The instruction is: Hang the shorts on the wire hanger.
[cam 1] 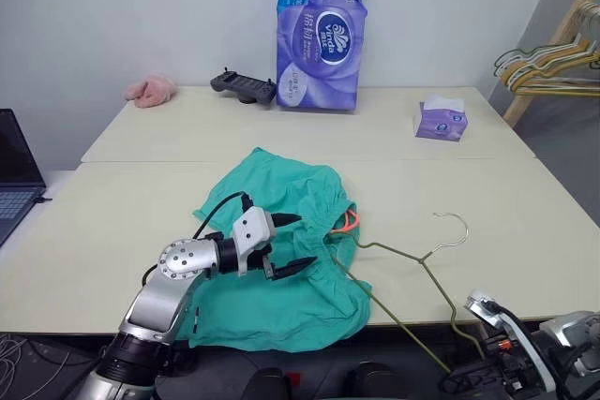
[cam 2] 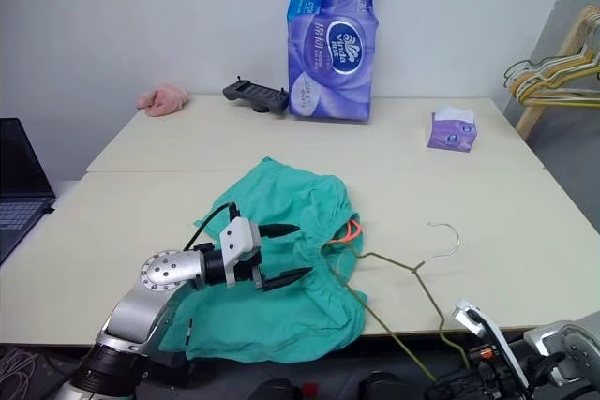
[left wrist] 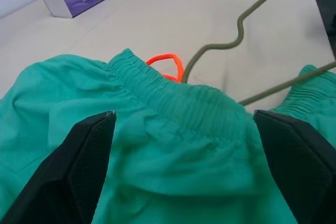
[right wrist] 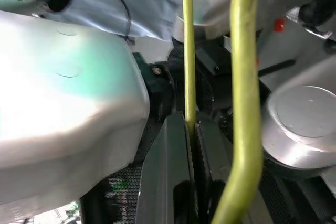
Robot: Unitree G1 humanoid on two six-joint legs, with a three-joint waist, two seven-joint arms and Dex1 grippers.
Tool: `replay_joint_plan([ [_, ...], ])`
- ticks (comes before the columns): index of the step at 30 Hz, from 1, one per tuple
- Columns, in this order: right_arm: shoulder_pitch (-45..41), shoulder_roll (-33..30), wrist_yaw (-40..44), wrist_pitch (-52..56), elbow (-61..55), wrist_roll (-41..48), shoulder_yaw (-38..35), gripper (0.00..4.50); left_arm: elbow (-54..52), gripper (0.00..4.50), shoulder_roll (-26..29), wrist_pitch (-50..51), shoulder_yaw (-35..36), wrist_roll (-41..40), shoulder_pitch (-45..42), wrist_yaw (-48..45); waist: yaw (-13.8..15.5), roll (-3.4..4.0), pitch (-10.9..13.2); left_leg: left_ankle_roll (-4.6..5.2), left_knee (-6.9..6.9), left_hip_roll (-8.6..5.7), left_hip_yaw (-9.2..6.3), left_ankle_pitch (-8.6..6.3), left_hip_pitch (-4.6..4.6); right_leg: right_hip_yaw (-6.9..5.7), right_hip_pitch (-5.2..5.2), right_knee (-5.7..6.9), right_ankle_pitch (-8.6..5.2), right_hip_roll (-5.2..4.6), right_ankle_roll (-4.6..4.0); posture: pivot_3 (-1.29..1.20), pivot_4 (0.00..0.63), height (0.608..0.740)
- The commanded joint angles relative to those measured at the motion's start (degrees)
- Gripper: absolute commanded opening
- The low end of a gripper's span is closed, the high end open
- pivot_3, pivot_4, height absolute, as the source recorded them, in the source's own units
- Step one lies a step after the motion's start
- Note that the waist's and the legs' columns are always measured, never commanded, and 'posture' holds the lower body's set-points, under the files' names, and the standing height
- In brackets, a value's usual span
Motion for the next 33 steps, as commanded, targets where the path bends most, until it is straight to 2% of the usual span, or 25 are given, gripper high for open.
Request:
replay_joint_plan([
  [1, -2.7, 1.3, -2.2, -1.7, 4.3, -3.1, 2.0, 0.00, -0.3, 4.47, 0.3, -1.5, 1.2, 0.1, -1.3, 0.2, 0.0, -0.03, 0.0, 0.00, 0.00, 0.00, -0.01, 0.00, 0.00, 0.00, 0.00, 0.00, 0.00, 0.00, 0.00, 0.10, 0.041, 0.740],
  [5, -6.4, 4.2, -5.8, -2.2, 10.8, -6.3, 2.7, 0.00, -0.7, 4.47, 0.4, -1.7, 1.3, 0.2, -0.8, 0.4, 0.1, 0.01, 0.0, 0.01, -0.01, 0.00, -0.03, 0.00, -0.04, -0.01, -0.02, -0.01, 0.00, 0.00, 0.00, 0.11, 0.041, 0.740],
  [9, -9.7, 4.0, -4.2, -1.5, 14.2, -6.2, 3.2, 0.00, -0.8, 4.47, 0.5, -2.0, 1.4, 0.3, -0.3, 0.7, 0.1, 0.01, 0.0, 0.01, -0.01, 0.01, -0.01, -0.01, -0.03, 0.02, -0.03, 0.00, 0.00, 0.00, 0.00, 0.11, 0.043, 0.740],
  [17, -20.5, 11.5, -7.0, 1.6, 21.2, -7.4, 4.5, 0.00, 0.5, 4.47, 0.0, -2.4, 1.0, 0.8, -1.8, 0.6, 0.0, -0.07, 0.0, 0.03, -0.01, 0.02, -0.01, -0.01, -0.03, 0.02, -0.03, 0.01, 0.01, 0.06, -0.01, 0.11, 0.050, 0.740],
  [28, -25.8, 15.4, -7.1, 1.2, 26.6, -9.8, 8.0, 0.00, 1.2, 4.47, 0.1, -2.9, 1.3, 0.8, -2.2, 0.7, -1.6, -0.71, 0.0, 0.08, -0.09, 0.23, 0.01, -0.04, 0.14, 0.10, -0.03, 0.03, 0.03, 0.22, -0.05, 0.12, 0.053, 0.740],
  [33, -31.1, 17.5, -5.8, -2.0, 33.0, -13.1, 11.5, 0.00, 1.7, 4.47, 0.0, -3.1, 1.2, 0.7, -2.7, 0.7, -2.1, -0.96, 0.0, 0.12, -0.13, 0.86, 0.15, -0.07, 0.34, 0.17, 0.01, 0.03, 0.07, 0.46, -0.12, 0.12, 0.053, 0.740],
])
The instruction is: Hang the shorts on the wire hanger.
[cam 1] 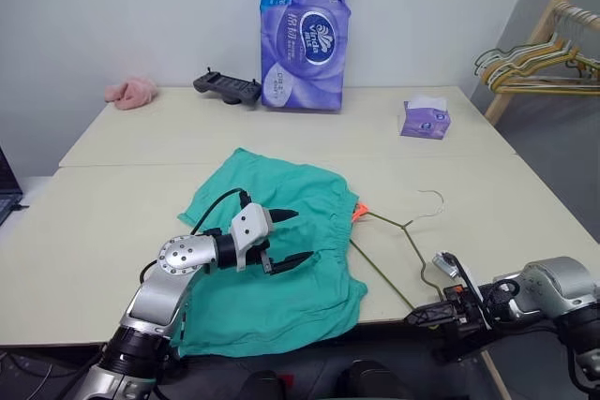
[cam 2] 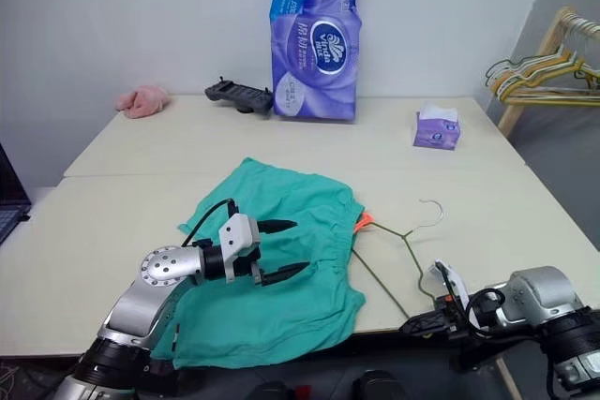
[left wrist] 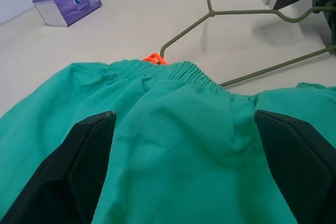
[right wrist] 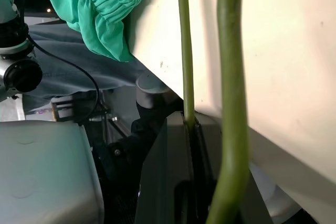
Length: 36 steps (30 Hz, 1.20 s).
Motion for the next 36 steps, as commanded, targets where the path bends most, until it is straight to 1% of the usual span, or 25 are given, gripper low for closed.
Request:
replay_joint_plan([
  [1, -6.6, 3.3, -2.2, -6.8, 7.2, -6.1, 0.9, 0.00, -0.7, 4.47, -0.1, -1.0, 1.1, 0.0, -1.4, 0.5, -0.6, -0.28, 0.0, 0.00, -0.03, 0.03, 0.03, 0.00, 0.12, 0.01, 0.05, 0.00, 0.00, 0.09, 0.00, 0.13, 0.051, 0.740],
  [3, -8.7, 4.1, -1.6, -8.5, 10.5, -7.7, 1.9, 0.00, -0.7, 4.47, -0.1, -1.1, 1.1, 0.0, -1.5, 0.6, -1.3, -0.61, -0.1, 0.00, -0.07, 0.10, 0.09, -0.01, 0.26, 0.03, 0.09, 0.00, 0.05, 0.27, -0.08, 0.13, 0.051, 0.740],
  [4, -9.9, 4.7, -1.4, -10.0, 12.8, -8.8, 2.5, 0.00, -0.8, 4.47, -0.1, -1.1, 1.0, 0.0, -1.4, 0.6, -1.5, -0.66, -0.1, 0.00, -0.07, 0.14, 0.13, -0.01, 0.31, 0.03, 0.09, 0.00, 0.14, 0.32, -0.23, 0.13, 0.051, 0.740],
  [7, -12.6, 6.3, -1.4, -12.2, 17.9, -10.2, 3.0, 0.00, -0.9, 4.47, -0.2, -1.1, 1.0, 0.0, -1.3, 0.6, -2.1, -0.73, -0.1, 0.00, -0.08, 0.23, 0.20, -0.01, 0.46, -0.02, 0.08, 0.00, 0.16, 0.41, -0.25, 0.13, 0.051, 0.740],
  [10, -14.3, 7.5, -1.8, -14.9, 20.0, -10.3, 1.2, 0.00, -1.2, 4.47, -0.1, -0.8, 1.4, -0.1, -1.0, 1.0, -2.2, -0.73, -0.1, 0.00, -0.05, 0.22, 0.06, -0.01, 0.66, -0.03, 0.08, -0.03, 0.13, 0.45, -0.29, 0.14, 0.052, 0.740],
  [13, -14.8, 7.0, -0.8, -15.3, 18.9, -9.5, -0.3, 0.00, -2.2, 4.47, -1.2, 2.0, 4.4, -1.9, -0.4, 4.7, -2.1, -0.43, 0.2, -0.01, -0.05, 0.19, -0.41, -0.01, 1.11, -0.01, 0.08, -0.26, 0.06, 0.41, -0.41, 0.13, 0.054, 0.740],
  [15, -14.3, 6.4, 0.0, -14.4, 16.9, -8.7, -0.9, 0.00, -3.0, 4.47, -1.5, 6.2, 7.8, -5.0, 0.0, 7.0, -1.9, 0.13, 0.6, -0.02, -0.07, 0.16, -0.52, -0.02, 1.27, -0.14, 0.09, -0.77, 0.07, 0.34, -0.38, 0.13, 0.053, 0.740],
  [16, -13.7, 5.8, 0.5, -13.4, 15.2, -8.1, -1.2, 0.00, -3.4, 4.47, -1.4, 8.9, 9.8, -7.0, 0.3, 8.2, -1.8, 0.28, 0.7, -0.02, -0.07, 0.16, -0.53, -0.02, 1.26, -0.17, 0.06, -1.03, 0.15, 0.34, -0.25, 0.12, 0.053, 0.740],
  [18, -12.3, 4.8, 1.2, -10.9, 10.9, -6.8, -1.5, 0.00, -5.1, 4.47, -0.6, 13.5, 12.8, -9.9, 1.8, 9.2, -1.6, 0.50, 0.9, -0.02, 0.00, 0.14, -0.34, -0.02, 1.30, -0.09, -0.01, -1.08, 0.23, 0.25, -0.10, 0.12, 0.052, 0.740],
  [22, -9.5, 3.0, 2.7, -5.0, 2.0, -3.2, -1.4, 0.00, -9.4, 4.47, 1.2, 16.7, 14.0, -11.5, 5.3, 8.5, -1.0, 0.89, 1.2, -0.10, -0.01, -0.01, 0.08, -0.07, 1.29, 0.15, -0.24, -1.03, 0.57, 0.02, 0.43, 0.12, 0.052, 0.740],
  [24, -8.8, 2.1, 3.4, -3.7, -0.6, -2.4, -0.9, 0.00, -10.0, 4.47, 1.5, 17.2, 14.0, -11.7, 5.6, 8.5, -0.8, 0.80, 1.1, -0.48, -0.03, -0.27, 0.06, -0.29, 1.13, 0.34, -0.49, -0.95, 0.88, -0.04, 0.42, 0.12, 0.052, 0.740],
  [25, -8.7, 1.6, 4.0, -3.0, -1.7, -2.0, -0.2, 0.00, -10.1, 4.47, 1.6, 17.5, 14.0, -11.7, 5.4, 8.6, -0.9, 0.72, 1.1, -0.50, -0.02, -0.43, 0.03, -0.43, 1.01, 0.46, -0.57, -0.96, 1.56, -0.04, 0.44, 0.12, 0.052, 0.740],
  [26, -8.9, 0.9, 5.1, -2.5, -2.8, -1.8, 1.1, 0.00, -10.1, 4.47, 1.5, 17.7, 13.8, -11.7, 5.0, 8.6, -0.9, 0.77, 1.1, -0.21, -0.03, -0.72, 0.02, -0.67, 0.71, 0.75, -0.75, -0.87, 1.86, -0.04, 0.23, 0.12, 0.057, 0.740],
  [28, -9.6, -0.2, 6.4, -2.2, -3.9, -2.2, 3.1, 0.00, -9.9, 4.47, 1.4, 17.8, 13.4, -11.6, 4.3, 8.7, -1.0, 0.79, 1.1, 0.13, -0.04, -0.85, 0.11, -0.88, 0.26, 0.99, -1.19, -0.93, 1.77, 0.06, 0.15, 0.12, 0.057, 0.740],
  [31, -12.4, -0.9, 8.3, -1.7, -2.5, -2.4, 4.6, 0.00, -10.3, 4.47, 1.0, 18.3, 12.8, -11.7, 4.2, 8.6, -1.3, 0.79, 1.2, 0.72, -0.02, -0.77, 0.16, -1.25, 0.18, 1.18, -1.27, -1.09, 1.65, 0.15, 0.13, 0.12, 0.063, 0.740],
  [36, -15.5, -3.6, 13.6, -1.7, -1.6, -2.1, 7.4, 0.00, -11.2, 4.47, 0.8, 18.2, 12.7, -11.6, 5.8, 8.6, -1.2, 0.77, 1.3, 0.76, 0.02, -0.81, 0.35, -1.27, 0.31, 1.38, -1.29, -1.09, 1.67, 0.14, 0.18, 0.12, 0.064, 0.740],
])
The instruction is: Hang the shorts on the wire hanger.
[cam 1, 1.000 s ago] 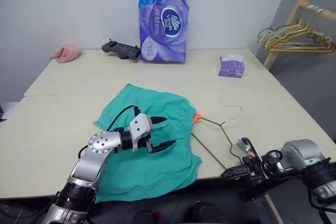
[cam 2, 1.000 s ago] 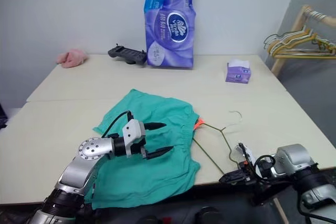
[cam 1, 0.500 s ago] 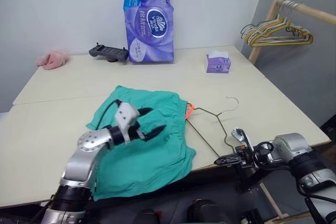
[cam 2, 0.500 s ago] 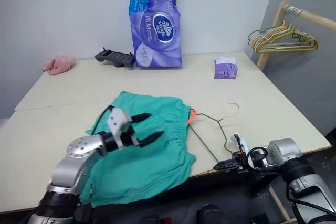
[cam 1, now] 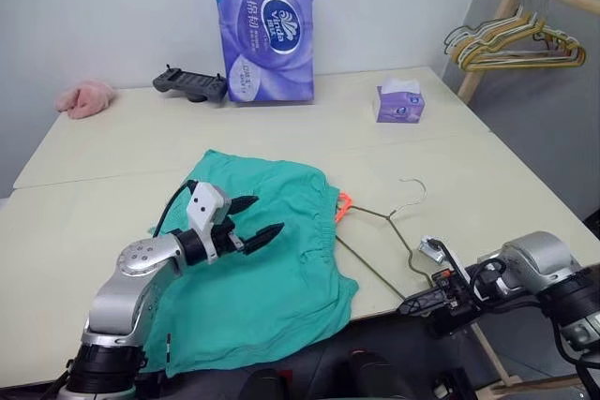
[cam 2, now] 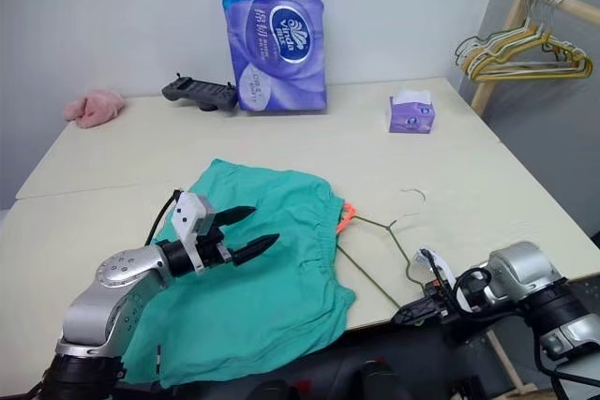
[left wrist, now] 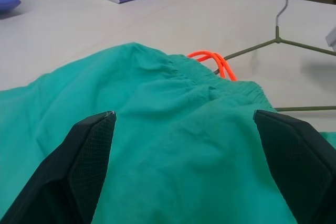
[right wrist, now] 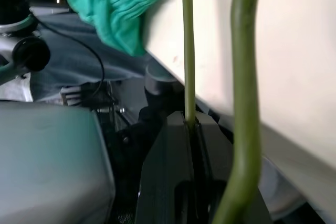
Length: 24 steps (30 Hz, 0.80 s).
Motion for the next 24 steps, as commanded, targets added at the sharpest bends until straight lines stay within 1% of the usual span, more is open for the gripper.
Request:
replay_joint_plan([
  [1, -4.9, -1.8, 4.8, -1.2, -1.3, 1.3, -1.0, 0.00, -2.6, 4.47, 0.0, -0.4, 0.1, -0.6, 0.6, 0.0, 0.3, 0.04, 0.0, 0.00, 0.00, -0.03, -0.01, 0.00, 0.06, -0.04, 0.02, 0.01, 0.00, 0.00, 0.00, 0.12, 0.064, 0.740],
  [4, -6.2, -2.3, 7.1, -1.2, -1.0, 1.4, 0.0, 0.00, -3.3, 4.47, -0.1, -0.6, 0.0, -0.5, 1.8, 0.2, 1.3, 0.02, 0.0, 0.00, 0.00, -0.02, -0.21, 0.00, 0.02, -0.31, 0.03, -0.07, -0.03, 0.12, -0.04, 0.13, 0.065, 0.740],
  [9, -6.9, -0.6, 7.5, -3.3, 1.2, -1.1, 2.1, 0.00, -3.7, 4.47, -0.2, -0.7, 0.0, -0.4, 2.1, 0.5, 3.0, 0.03, 0.0, 0.02, -0.02, 0.03, -0.35, -0.01, -0.24, -0.46, 0.03, -0.45, -0.04, 0.07, -0.05, 0.13, 0.065, 0.740],
  [12, -7.1, 0.5, 7.5, -4.3, 2.7, -2.0, 3.1, 0.00, -3.3, 4.47, -0.1, -0.9, 0.2, -0.3, 1.9, 0.4, 3.3, 0.03, 0.0, 0.02, 0.00, -0.04, -0.32, -0.02, -0.31, -0.46, 0.04, -0.52, -0.03, -0.19, -0.03, 0.15, 0.067, 0.740],
  [15, -6.9, 1.1, 7.0, -5.5, 3.9, -3.4, 3.8, 0.00, -3.3, 4.47, 0.1, -1.1, 0.5, -0.3, 2.0, 0.4, 3.4, 0.03, 0.0, 0.02, 0.05, -0.09, -0.34, -0.02, -0.40, -0.50, 0.04, -0.56, -0.02, -0.24, -0.01, 0.15, 0.067, 0.740],
  [18, -6.8, 2.4, 5.6, -6.9, 6.2, -5.0, 3.4, 0.00, -3.4, 4.47, 0.3, -1.5, 0.5, -0.1, 2.5, 0.2, 3.4, 0.03, 0.0, 0.02, 0.07, -0.10, -0.36, -0.01, -0.40, -0.53, 0.06, -0.55, -0.01, -0.24, 0.00, 0.16, 0.069, 0.740],
  [24, -9.0, 5.7, 2.4, -9.6, 12.5, -8.2, 0.1, 0.00, -3.2, 4.47, 0.8, -1.7, 0.4, 0.1, 2.5, -0.4, 3.3, 0.03, 0.0, 0.02, 0.07, -0.05, -0.41, -0.01, -0.24, -0.58, 0.18, -0.50, -0.01, -0.23, -0.01, 0.14, 0.071, 0.740],
])
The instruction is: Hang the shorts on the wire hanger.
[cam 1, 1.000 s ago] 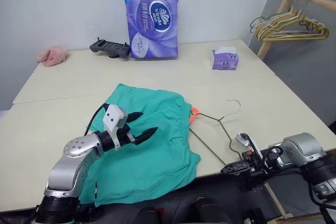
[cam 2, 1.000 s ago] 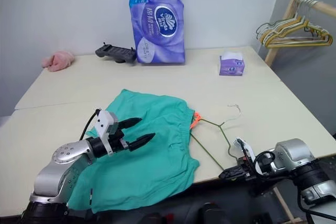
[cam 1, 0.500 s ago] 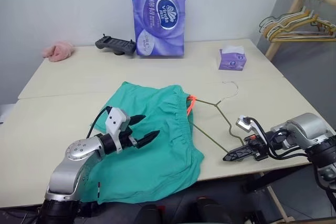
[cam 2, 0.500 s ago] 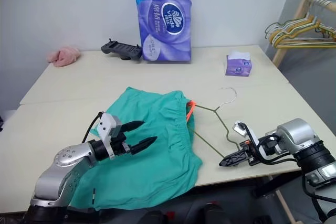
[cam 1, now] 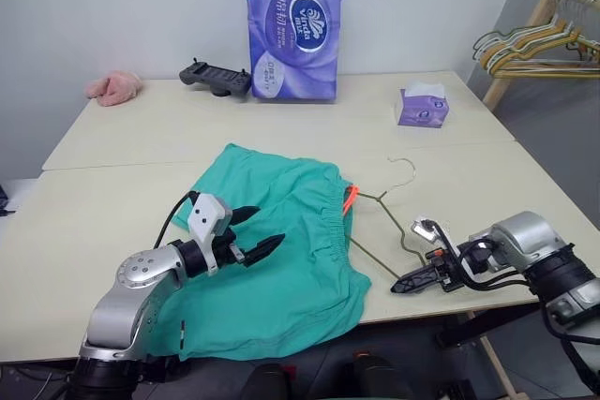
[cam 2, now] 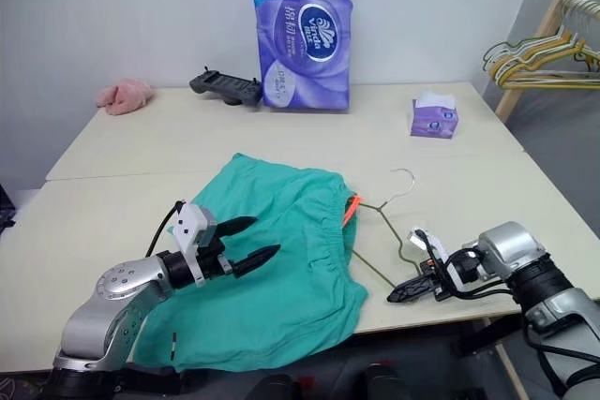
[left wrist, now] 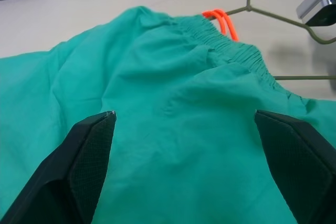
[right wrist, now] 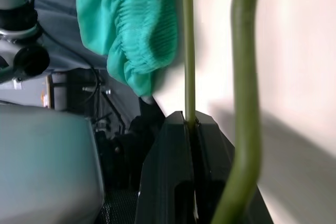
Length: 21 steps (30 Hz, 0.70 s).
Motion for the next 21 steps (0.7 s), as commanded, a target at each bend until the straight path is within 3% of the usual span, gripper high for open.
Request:
replay_joint_plan([
  [1, -2.2, 0.6, -0.9, -2.0, 2.4, -1.7, -2.7, 0.00, -1.8, 4.47, 0.8, -1.5, 0.4, 0.0, -0.4, -0.5, 0.0, 0.01, 0.0, 0.00, 0.00, -0.02, 0.00, 0.00, 0.07, 0.00, 0.05, 0.02, 0.00, 0.00, 0.00, 0.14, 0.071, 0.740],
  [11, -5.1, -1.9, 0.2, -7.0, 2.7, -4.8, -5.0, 0.00, 3.6, 4.47, 2.3, -4.3, -0.3, 2.4, -6.9, -2.7, 0.1, 0.02, 0.0, 0.00, 0.00, -0.07, -0.04, 0.00, 0.09, -0.05, 0.11, 0.00, 0.00, 0.00, 0.00, 0.13, 0.057, 0.740],
  [15, -5.1, -2.5, -2.1, -13.2, -2.2, -7.7, -5.9, 0.00, 12.5, 4.47, 5.1, -7.0, -1.1, 4.0, -20.3, -7.1, 0.1, 0.02, 0.0, -0.01, 0.08, -0.11, -0.15, 0.01, -0.08, -0.42, 0.12, 0.01, 0.00, 0.07, 0.00, 0.13, 0.047, 0.740],
  [21, -7.8, 0.6, -15.4, -28.2, -6.4, -20.0, -5.4, 0.00, 34.1, 4.47, 7.4, -15.2, -9.1, 10.8, -49.0, -22.1, 0.2, 0.17, -0.2, -0.04, 0.29, -0.23, -0.35, 0.02, -0.63, -0.80, -0.06, -0.03, 0.09, 0.17, -0.15, 0.12, 0.019, 0.740],
])
